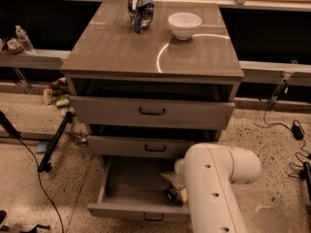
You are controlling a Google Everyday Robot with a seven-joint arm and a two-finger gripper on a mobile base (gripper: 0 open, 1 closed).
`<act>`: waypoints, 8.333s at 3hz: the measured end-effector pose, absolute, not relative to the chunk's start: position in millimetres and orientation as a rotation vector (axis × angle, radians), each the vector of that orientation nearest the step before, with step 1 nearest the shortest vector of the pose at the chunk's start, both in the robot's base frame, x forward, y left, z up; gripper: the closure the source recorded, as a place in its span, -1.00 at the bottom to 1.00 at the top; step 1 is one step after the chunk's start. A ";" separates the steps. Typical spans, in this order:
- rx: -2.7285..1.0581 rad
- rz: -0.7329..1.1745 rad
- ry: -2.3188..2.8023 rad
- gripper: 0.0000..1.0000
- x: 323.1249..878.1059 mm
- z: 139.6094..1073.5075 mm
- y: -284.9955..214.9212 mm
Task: Pick rxbar chocolate from bottom drawer and place on counter
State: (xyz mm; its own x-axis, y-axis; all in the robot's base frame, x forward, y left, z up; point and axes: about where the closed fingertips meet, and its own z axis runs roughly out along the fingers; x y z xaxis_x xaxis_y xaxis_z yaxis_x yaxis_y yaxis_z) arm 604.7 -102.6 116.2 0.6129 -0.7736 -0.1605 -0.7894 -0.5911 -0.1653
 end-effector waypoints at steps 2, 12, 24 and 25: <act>-2.648 0.123 1.297 -0.21 602.9 105.8 -103.6; -1.736 0.443 1.886 1.00 582.3 441.5 -215.0; -1.922 0.025 1.542 1.00 637.0 873.2 -198.7; -1.918 -0.005 1.504 1.00 655.7 889.6 -194.7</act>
Offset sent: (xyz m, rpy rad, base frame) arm 0.0028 -0.0042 -0.0108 -0.0357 0.0248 0.0054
